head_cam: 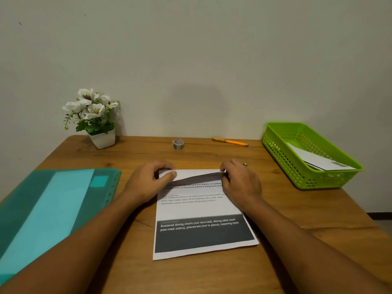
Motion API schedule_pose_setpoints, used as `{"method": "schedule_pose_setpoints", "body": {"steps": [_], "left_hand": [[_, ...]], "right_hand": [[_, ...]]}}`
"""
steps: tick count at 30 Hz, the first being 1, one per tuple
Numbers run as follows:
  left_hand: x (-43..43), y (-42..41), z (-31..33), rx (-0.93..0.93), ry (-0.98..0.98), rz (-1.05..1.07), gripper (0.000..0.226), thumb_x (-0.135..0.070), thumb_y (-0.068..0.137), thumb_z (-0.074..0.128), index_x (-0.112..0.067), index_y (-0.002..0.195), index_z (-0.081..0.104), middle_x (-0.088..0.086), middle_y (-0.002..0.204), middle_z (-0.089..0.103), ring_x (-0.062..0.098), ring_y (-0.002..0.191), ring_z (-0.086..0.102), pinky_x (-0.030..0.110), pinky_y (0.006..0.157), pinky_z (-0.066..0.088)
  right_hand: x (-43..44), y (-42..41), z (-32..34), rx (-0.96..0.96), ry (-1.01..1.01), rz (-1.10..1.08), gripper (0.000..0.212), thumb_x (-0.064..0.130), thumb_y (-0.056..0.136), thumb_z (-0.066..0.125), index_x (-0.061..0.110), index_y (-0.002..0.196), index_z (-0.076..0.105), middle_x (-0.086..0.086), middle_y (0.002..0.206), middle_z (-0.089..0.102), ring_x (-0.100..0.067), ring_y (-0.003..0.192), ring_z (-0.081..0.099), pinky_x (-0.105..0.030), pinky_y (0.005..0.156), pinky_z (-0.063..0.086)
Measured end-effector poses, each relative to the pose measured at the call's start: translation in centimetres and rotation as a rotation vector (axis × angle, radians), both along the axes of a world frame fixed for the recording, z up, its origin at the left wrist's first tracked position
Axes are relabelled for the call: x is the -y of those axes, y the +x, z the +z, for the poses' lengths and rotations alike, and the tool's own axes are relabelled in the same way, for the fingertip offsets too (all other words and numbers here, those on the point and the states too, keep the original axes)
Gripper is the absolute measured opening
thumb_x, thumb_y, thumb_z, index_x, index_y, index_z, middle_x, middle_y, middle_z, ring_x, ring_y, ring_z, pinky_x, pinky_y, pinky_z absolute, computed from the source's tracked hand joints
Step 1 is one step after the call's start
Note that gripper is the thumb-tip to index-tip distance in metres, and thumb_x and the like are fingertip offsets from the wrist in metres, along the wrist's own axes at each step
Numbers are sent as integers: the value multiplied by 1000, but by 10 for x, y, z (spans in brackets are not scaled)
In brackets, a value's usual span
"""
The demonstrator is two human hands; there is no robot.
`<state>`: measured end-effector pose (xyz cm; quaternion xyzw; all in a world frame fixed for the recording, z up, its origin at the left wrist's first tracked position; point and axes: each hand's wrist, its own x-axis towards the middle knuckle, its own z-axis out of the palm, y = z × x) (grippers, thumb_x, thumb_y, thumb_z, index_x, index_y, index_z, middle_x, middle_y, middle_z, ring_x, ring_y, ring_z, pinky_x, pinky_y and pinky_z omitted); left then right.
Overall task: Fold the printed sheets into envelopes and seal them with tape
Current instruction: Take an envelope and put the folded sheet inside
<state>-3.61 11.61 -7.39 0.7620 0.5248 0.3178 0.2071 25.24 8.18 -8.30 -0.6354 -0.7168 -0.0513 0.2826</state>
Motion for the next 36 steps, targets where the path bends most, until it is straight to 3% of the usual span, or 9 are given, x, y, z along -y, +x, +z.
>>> {"method": "schedule_pose_setpoints", "body": {"steps": [6,9,11,17,22,25,28,31,36], "left_hand": [[3,11,-1,-360,196,-40,36,-47,99,56,-35,131,66,-17,132,64,6,121,54,29,94,45],[2,11,-1,-420,198,-25,36,-40,101,53,-34,134,66,-15,139,61,8,127,52,30,98,43],[2,12,-1,-419,200,-14,35,-37,102,52,-33,134,66,-13,142,60,9,130,52,27,97,41],[-2,16,-3,-497,146,4,42,-41,103,46,-35,143,57,-12,152,50,12,137,47,31,104,40],[2,33,-2,-519,81,59,46,-44,104,40,-32,147,51,-6,157,45,17,143,40,41,113,37],[4,43,-5,-603,31,63,56,-53,105,28,-30,156,35,-2,166,30,22,152,25,46,121,24],[3,44,-8,-630,-16,34,60,-53,106,20,-30,162,19,-1,170,14,22,157,8,49,125,10],[3,44,-7,-643,-52,20,60,-53,107,15,-32,163,11,-1,172,5,23,158,0,50,126,4],[3,44,-7,-659,-37,21,57,-46,108,16,-32,163,9,-2,172,3,21,158,0,49,126,5]], "right_hand": [[-1,1,5,-8,-71,14,29,13,83,64,23,110,68,6,106,62,-24,87,61,-31,63,37],[-1,0,7,-58,-117,79,31,41,88,66,26,115,71,11,109,64,-15,97,60,-31,72,46],[-2,0,6,-46,-160,124,45,62,90,63,26,116,72,13,113,65,-10,103,57,-31,81,44],[-9,0,3,55,-229,116,63,73,91,47,25,127,66,7,129,62,-17,122,52,-39,100,40],[-10,-4,2,129,-297,82,68,73,96,40,27,144,53,3,151,51,-21,139,42,-43,112,32],[-7,-7,5,142,-394,85,83,80,93,25,27,155,40,-2,167,31,-24,154,24,-49,122,22],[-6,-15,7,192,-498,58,82,75,99,23,24,164,22,-4,174,12,-26,160,6,-53,127,6],[-8,-39,9,296,-480,-2,79,65,104,19,13,164,20,-10,173,12,-32,160,2,-59,126,0],[-11,-78,10,257,-441,258,59,41,111,24,16,164,20,-8,173,14,-27,160,7,-50,128,7]]}}
